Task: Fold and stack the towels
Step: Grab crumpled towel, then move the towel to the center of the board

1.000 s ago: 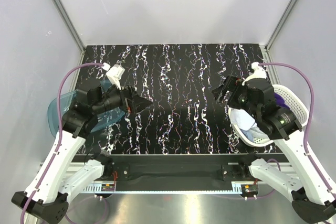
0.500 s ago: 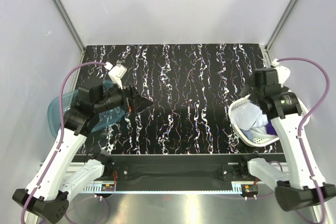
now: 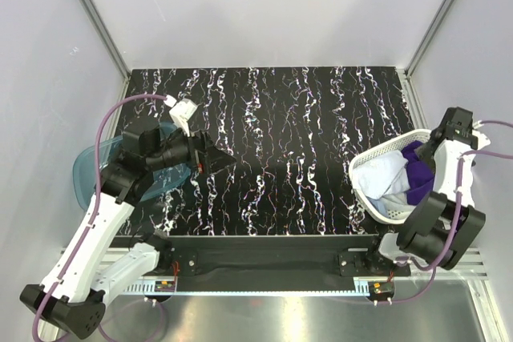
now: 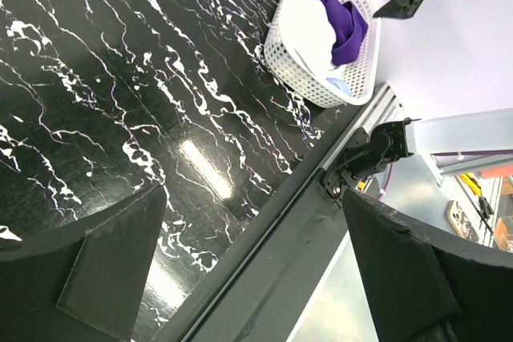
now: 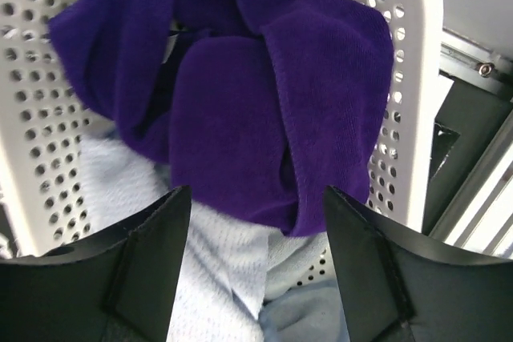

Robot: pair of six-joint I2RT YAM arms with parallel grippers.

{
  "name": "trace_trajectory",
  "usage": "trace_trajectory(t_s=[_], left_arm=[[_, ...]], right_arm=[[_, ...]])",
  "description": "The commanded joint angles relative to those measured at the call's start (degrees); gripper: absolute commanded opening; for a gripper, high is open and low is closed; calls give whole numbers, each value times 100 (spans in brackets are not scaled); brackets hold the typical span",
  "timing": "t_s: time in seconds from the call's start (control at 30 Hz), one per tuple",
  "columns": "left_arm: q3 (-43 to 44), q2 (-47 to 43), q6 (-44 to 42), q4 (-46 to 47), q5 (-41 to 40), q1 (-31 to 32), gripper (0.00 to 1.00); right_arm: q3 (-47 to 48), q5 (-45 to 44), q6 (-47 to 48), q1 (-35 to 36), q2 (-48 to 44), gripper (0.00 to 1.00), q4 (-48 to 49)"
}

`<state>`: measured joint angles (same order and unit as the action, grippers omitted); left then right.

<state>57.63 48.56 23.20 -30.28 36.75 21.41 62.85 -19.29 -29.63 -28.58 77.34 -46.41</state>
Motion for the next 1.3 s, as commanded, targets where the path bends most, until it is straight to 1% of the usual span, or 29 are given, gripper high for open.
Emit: trace_trajectory(t_s=[0.0,0.07,0.1,0.17,0.2,0.23,0.4,0.43,0.5,0.53,0.57,0.67,0.7,0.73,0.8,0.83,0.87,0.93,0.97,1.0,1.07,1.1,1.13,1.2,1.27], left_arm=[[56,-4,141,207,78,-5,99],[-5,-30,176,251,-10,-14,99],[-75,-39,193,294,-28,-14,99],[-137,-13,246,330,-54,-5,99],[-172,5,255,339,-63,-5,99],[-181,14,255,348,-63,-14,99],[-129,66,211,269,-133,-5,99],[-94,58,185,251,-133,-5,99],[-76,31,159,199,-159,-14,99],[-50,40,132,181,-177,-5,99],[-15,31,106,155,-212,-5,99],[55,40,79,93,-291,-14,99],[64,31,132,119,-326,-14,99],[73,31,167,145,-361,-14,99],[100,23,272,268,-449,-14,99],[74,-12,316,338,-484,-14,99],[47,-21,360,495,-615,-14,99],[38,-22,501,567,-835,-14,99],[64,-13,536,541,-1080,-23,99],[108,-4,597,515,-1196,-14,99],[170,5,659,453,-1476,-23,99],[187,-21,720,444,-1548,-23,99],[188,-39,747,427,-1644,-23,99],[188,-109,782,374,-1951,-31,99],[179,-153,800,234,-2303,-32,99]], right_arm=[[-80,48,-228,-156,237,73,659],[-264,118,-201,-314,387,70,887],[-343,240,-184,-341,413,66,1001],[-545,303,-149,-350,431,61,1371],[-589,294,-157,-359,440,55,1433],[-651,277,-157,-359,457,52,1555],[-669,206,-236,-368,677,46,1609],[-712,215,-237,-376,694,38,1670],[-704,259,-237,-377,695,27,1662],[-591,294,-167,-377,660,19,1566],[-494,294,-158,-377,625,0,1469],[85,461,-8,-376,344,0,987],[522,574,53,-377,169,0,654],[753,715,71,-377,89,0,494],[1384,1364,1,-342,-174,0,143],[1553,1680,-78,-341,-280,0,124],[1703,2318,-183,-307,-385,0,132],[2186,3050,-533,-202,-544,0,308],[2423,3637,-614,86,-527,0,317],[3043,3738,-649,394,-414,0,239],[3836,3652,-527,1105,-177,0,-33],[4527,3686,-440,1831,112,0,-269],[4787,3739,-395,2117,245,0,-402],[5035,3722,-325,2889,439,0,-596],[4747,3783,-281,3410,396,0,-527]])
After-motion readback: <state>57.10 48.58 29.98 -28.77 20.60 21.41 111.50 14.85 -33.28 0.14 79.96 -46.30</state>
